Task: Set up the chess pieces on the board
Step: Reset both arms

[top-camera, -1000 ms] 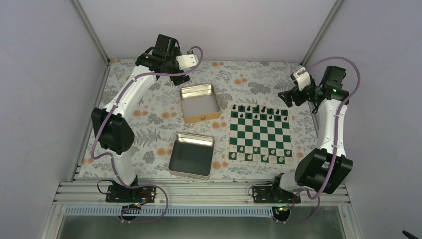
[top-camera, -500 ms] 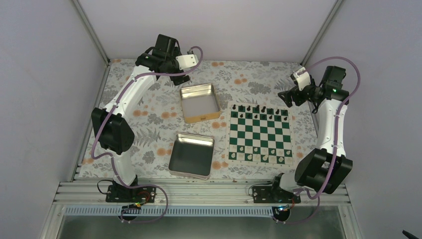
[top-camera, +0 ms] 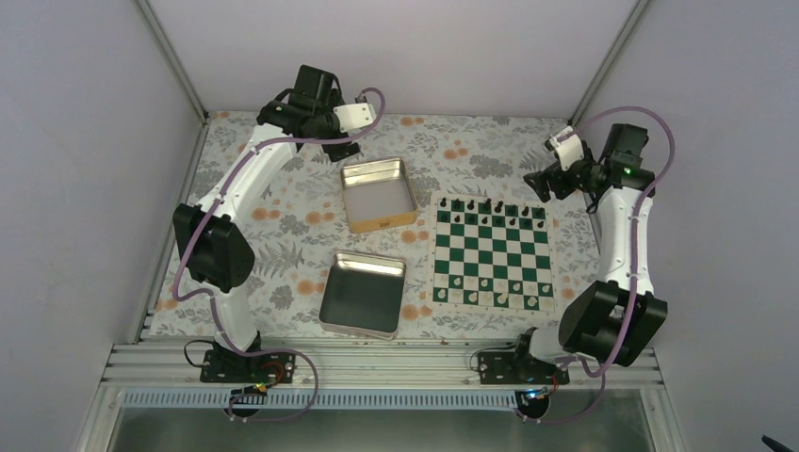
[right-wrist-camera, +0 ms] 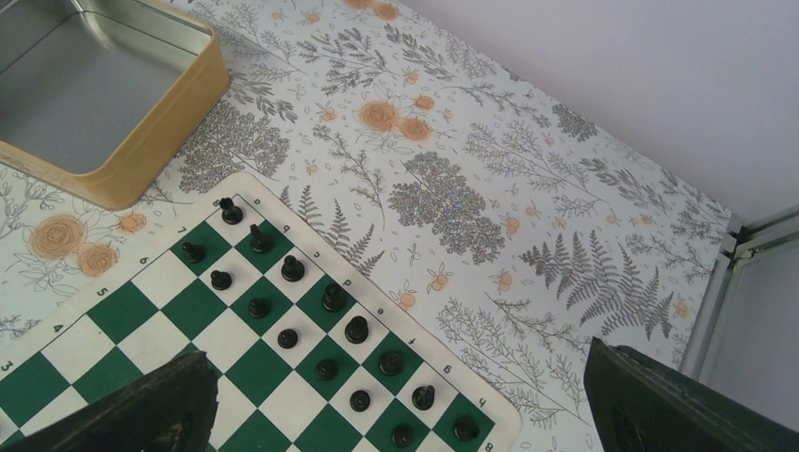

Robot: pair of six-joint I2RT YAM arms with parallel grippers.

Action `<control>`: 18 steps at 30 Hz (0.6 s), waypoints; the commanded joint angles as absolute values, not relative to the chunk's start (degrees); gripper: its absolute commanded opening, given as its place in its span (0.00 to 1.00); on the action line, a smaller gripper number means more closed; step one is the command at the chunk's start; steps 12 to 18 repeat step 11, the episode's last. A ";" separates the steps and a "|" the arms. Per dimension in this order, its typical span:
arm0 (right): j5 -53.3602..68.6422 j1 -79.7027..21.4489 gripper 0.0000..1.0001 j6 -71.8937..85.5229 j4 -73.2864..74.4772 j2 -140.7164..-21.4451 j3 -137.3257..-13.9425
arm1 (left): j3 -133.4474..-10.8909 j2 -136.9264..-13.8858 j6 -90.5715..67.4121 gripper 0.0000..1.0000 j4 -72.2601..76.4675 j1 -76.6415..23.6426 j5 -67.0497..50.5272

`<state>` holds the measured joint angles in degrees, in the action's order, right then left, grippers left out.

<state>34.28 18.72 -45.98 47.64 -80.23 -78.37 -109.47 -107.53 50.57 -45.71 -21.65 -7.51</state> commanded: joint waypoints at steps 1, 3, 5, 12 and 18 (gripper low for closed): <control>32.81 17.23 1.00 -44.38 44.84 -80.27 -76.98 | -109.69 -107.42 50.86 1.00 -45.51 -22.04 -7.68; 32.32 16.73 1.00 -44.04 44.16 -80.30 -76.59 | -109.73 -107.42 50.89 1.00 -45.49 -22.13 -7.70; 31.83 16.14 1.00 -43.61 43.50 -80.35 -76.18 | -109.75 -107.43 50.93 1.00 -45.49 -22.22 -7.70; 30.78 14.76 1.00 -42.17 41.48 -80.41 -75.15 | -109.81 -107.42 51.03 1.00 -45.39 -22.56 -7.69; 30.78 14.76 1.00 -42.17 41.48 -80.41 -75.15 | -109.81 -107.42 51.03 1.00 -45.39 -22.56 -7.69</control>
